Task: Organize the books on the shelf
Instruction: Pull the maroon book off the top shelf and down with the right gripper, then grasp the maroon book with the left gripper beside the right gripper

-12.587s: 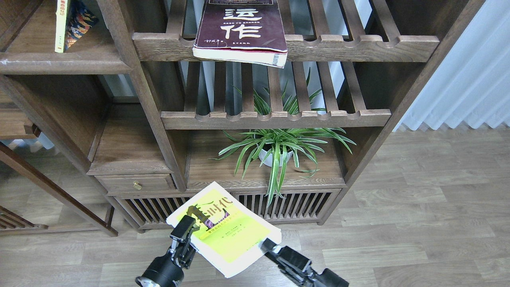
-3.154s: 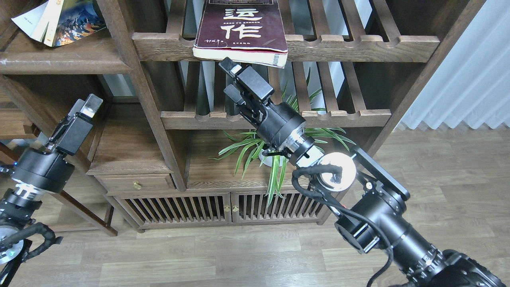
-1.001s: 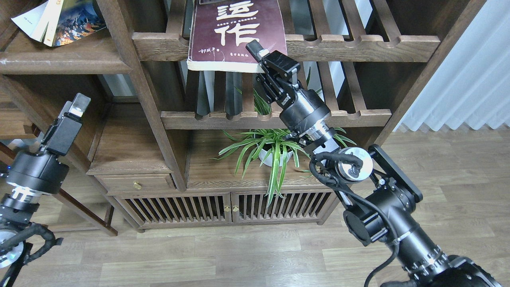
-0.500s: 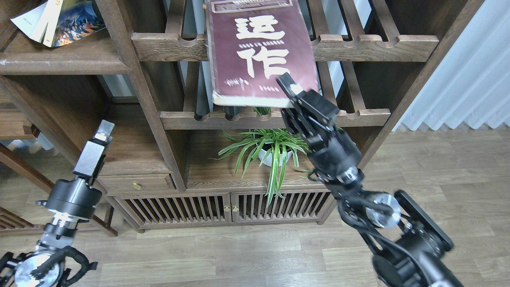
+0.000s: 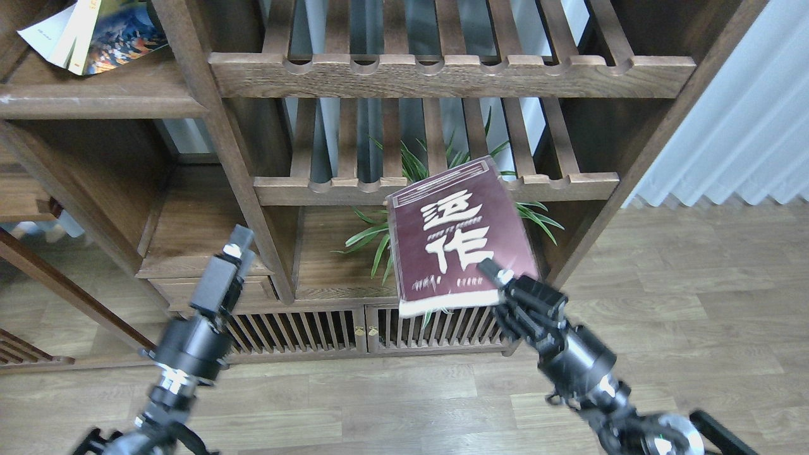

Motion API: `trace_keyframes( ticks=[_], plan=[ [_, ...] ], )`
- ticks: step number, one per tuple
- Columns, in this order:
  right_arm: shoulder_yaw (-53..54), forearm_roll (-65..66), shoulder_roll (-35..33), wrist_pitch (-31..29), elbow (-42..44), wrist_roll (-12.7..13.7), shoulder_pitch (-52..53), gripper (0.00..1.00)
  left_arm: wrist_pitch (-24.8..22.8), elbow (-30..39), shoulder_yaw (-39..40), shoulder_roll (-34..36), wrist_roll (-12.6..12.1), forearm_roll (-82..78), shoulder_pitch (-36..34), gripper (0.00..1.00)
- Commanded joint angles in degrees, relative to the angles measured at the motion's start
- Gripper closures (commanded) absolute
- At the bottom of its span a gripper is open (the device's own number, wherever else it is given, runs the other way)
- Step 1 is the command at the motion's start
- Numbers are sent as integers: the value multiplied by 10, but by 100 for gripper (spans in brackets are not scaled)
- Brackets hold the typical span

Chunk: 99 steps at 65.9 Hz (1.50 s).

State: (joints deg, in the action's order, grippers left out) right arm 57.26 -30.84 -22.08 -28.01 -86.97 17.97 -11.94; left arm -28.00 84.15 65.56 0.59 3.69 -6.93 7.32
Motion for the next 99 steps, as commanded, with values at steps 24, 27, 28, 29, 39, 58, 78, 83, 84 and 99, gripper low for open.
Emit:
trace_keyframes(
  ticks=[24,27,28,29,39,58,78,83,84,99],
  plan=[
    [-64,1,-9,0,10,-4,2,99,0,-1,-51,-6,-11,46,36,0],
    [-63,1,-9,0,10,-5,2,99,0,-2,-54,-6,-11,46,37,0],
    [-62,1,-8,0,10,-5,2,99,0,-2,-54,-6,-11,46,38,0],
    [-62,1,-8,0,10,-6,2,99,0,-2,-54,-6,-11,46,38,0],
    [-64,1,4,0,8,-6,7,99,0,-11,-76,-6,-11,59,44,1],
    [-65,4,9,0,-4,-5,15,98,0,-37,-79,-6,-11,94,29,1],
    [-117,18,10,0,-19,-5,30,98,0,-40,-105,-6,-11,108,8,1],
    [-129,19,10,0,-19,-5,38,98,0,-45,-110,-6,-11,108,0,2],
    [-136,20,11,0,-19,-5,41,98,0,-50,-117,-6,-11,107,-5,3],
    [-139,21,19,0,-27,-5,46,98,0,-77,-143,-6,-11,107,-27,9]
  ],
)
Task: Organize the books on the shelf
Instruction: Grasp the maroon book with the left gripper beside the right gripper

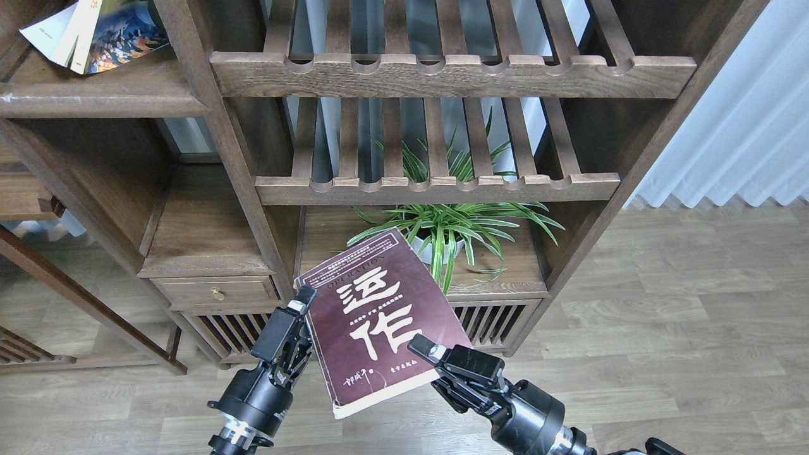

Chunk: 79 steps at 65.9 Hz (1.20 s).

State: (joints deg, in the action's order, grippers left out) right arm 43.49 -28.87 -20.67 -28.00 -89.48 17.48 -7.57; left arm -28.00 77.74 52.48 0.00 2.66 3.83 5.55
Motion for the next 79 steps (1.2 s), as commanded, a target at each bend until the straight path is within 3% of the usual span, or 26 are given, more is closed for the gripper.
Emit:
trace_keyframes(
  ticks=[1,11,23,29,44,57,79],
  plan=[
    [-2,1,5,0,-2,0,2,98,0,-14,-13,0,0,-1,-11,10],
    [-2,5,5,0,-2,1,3,98,0,-17,-18,0,-3,5,-13,33],
    [-11,7,5,0,-2,1,4,98,0,-16,-24,0,-32,61,-14,78],
    [-11,7,5,0,-1,0,4,98,0,-17,-26,0,-46,65,-13,88],
    [-5,6,9,0,11,-2,17,97,0,-14,-28,0,-49,66,-12,93],
    [0,2,7,0,59,-9,55,97,0,-4,-21,0,-63,64,-1,94],
    [-3,0,8,0,92,-10,76,97,0,6,-4,25,-64,62,13,94]
  ],
)
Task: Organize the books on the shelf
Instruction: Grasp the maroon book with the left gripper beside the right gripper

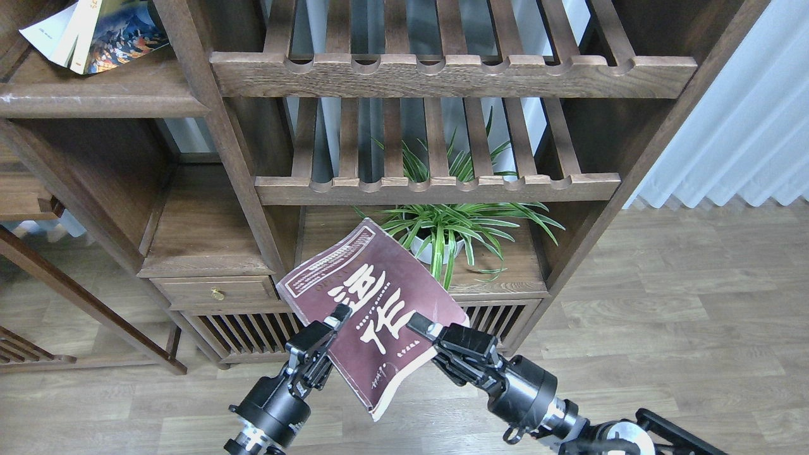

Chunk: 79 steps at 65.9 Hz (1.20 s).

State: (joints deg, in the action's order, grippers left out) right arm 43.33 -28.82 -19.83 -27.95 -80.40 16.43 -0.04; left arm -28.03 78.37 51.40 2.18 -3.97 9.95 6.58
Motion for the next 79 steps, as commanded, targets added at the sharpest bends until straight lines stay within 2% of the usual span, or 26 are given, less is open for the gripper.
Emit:
trace_keyframes(
  ticks=[1,22,27,30,31,33,37,40,46,51,79],
  plan=[
    [-3,-1,0,-1,2,1,0,97,0,-1,7,3,2,1,3,94],
    [2,-1,-1,-1,12,0,1,96,0,5,6,7,-12,-6,6,95],
    [-1,-1,-1,-1,11,0,-1,92,0,6,7,5,-12,-6,8,95],
    [-2,0,0,-1,11,0,-2,78,0,6,7,5,-12,-6,10,95],
    [-3,3,0,-1,11,1,-1,67,0,6,7,4,-12,-7,11,95],
    [-4,8,0,-1,12,1,-1,54,0,6,8,4,-12,-7,12,95],
    [-2,12,0,-1,12,1,-2,37,0,6,12,3,-12,-7,12,95],
    [0,18,0,-1,12,1,-3,18,0,7,18,4,-12,-7,12,95],
    [1,25,-3,-1,12,1,-3,4,0,12,34,3,-11,-12,12,95],
    [2,26,-3,-1,13,1,-3,1,0,18,54,1,-10,-28,14,95],
    [9,26,0,-1,31,1,1,1,0,95,202,28,-17,-190,83,95]
  ],
)
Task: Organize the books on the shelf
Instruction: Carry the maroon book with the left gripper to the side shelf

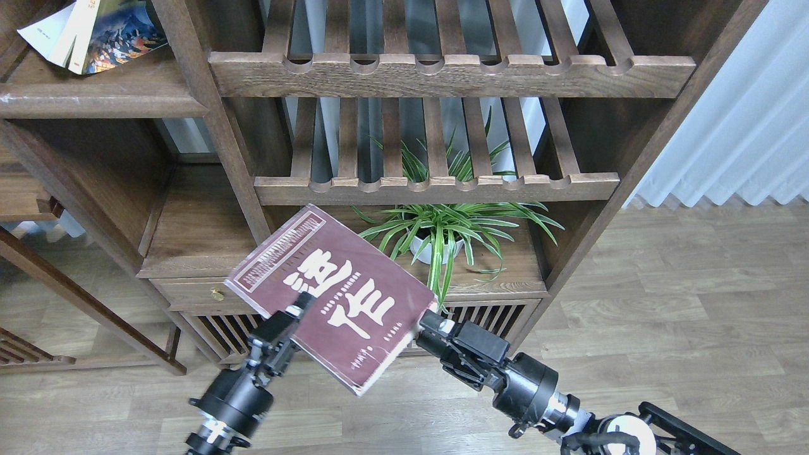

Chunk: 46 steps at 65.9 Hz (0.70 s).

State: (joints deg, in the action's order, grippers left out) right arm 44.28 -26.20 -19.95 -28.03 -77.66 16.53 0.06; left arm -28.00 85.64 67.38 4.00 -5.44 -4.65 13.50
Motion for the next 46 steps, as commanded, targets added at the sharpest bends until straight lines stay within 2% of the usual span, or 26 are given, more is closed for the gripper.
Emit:
trace_keyframes(
  ticks=[1,12,21,23,24,33,46],
  plan=[
    [-1,0,1,0,6,0,0,1,0,29,55,12,-3,-55,15,95],
    [-1,0,3,0,20,0,1,1,0,60,146,23,-8,-155,44,95],
    [0,0,2,0,21,0,0,1,0,87,207,23,-14,-177,63,95],
    [-1,0,2,0,22,-1,0,1,0,96,221,25,-20,-179,66,95],
    [-1,0,4,0,24,-1,0,1,0,112,243,25,-37,-180,74,95],
    [-1,0,4,0,25,-1,0,1,0,137,308,26,-73,-179,81,96],
    [-1,0,15,0,36,-1,0,1,0,160,375,24,-83,-178,80,97]
  ],
)
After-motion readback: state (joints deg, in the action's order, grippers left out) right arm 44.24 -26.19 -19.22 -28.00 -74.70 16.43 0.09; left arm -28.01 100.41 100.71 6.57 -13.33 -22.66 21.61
